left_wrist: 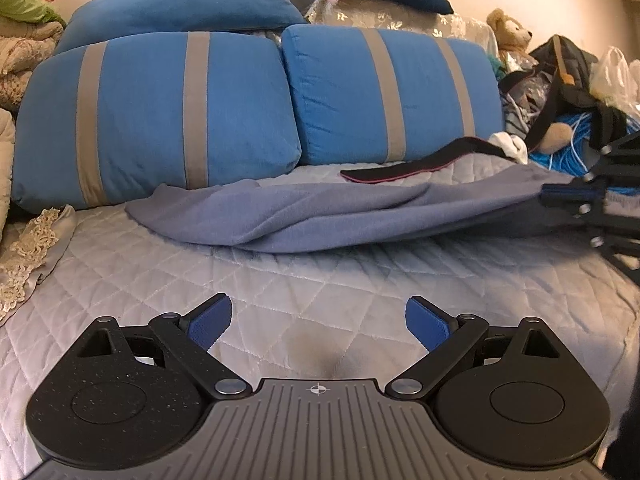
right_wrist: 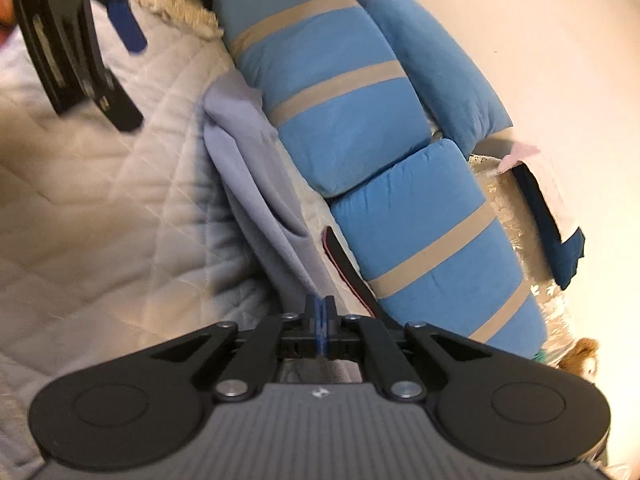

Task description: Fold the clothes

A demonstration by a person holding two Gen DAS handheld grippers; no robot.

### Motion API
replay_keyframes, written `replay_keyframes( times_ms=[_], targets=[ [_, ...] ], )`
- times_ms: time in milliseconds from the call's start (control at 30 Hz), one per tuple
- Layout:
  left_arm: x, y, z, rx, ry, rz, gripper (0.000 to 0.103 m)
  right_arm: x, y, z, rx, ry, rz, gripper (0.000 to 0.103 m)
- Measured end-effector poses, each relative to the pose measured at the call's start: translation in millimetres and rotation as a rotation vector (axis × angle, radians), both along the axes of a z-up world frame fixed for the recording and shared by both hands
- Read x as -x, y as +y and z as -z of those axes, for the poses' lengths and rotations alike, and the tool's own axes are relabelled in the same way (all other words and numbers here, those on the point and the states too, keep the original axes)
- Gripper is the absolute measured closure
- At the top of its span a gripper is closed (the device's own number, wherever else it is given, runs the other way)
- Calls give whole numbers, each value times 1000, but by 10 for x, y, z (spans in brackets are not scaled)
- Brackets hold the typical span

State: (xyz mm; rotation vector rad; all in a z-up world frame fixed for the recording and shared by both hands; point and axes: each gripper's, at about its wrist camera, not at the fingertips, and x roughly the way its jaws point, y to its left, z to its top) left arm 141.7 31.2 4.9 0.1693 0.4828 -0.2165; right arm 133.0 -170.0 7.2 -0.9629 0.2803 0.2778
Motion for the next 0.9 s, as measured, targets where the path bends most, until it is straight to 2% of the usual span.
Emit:
replay_keyframes(
  times_ms=[233,333,533,567,633,700,767,833,900],
  targets=[
    [-42,-124,17,-86,-23,11,7,209,-128,-69,-95,49,3,103],
    [-34,-141,29,-95,-16,18,7,216,-187,-66,-109,71,21,103],
    [-40,-99,-2,-62,-5,1,7,208,-262,-3,-105,119,38,102],
    [-39,-89,-11,-59,-6,-3,7,214,-246,-5,-111,120,28,85],
    [-37,-70,-29,-51,-9,-12,7,205,-153,-3,-108,100,7,58],
    [-35,-50,-47,-44,-12,-21,7,141,-38,-16,-114,88,-23,47],
    [-33,-30,-64,-37,-14,-29,7,51,84,-35,-125,86,-57,46],
    [-31,-10,-82,-30,-17,-38,7,-62,227,-52,-125,70,-87,37],
    [-33,23,-101,-27,-21,-60,7,-192,383,-66,-118,47,-116,32]
  ],
)
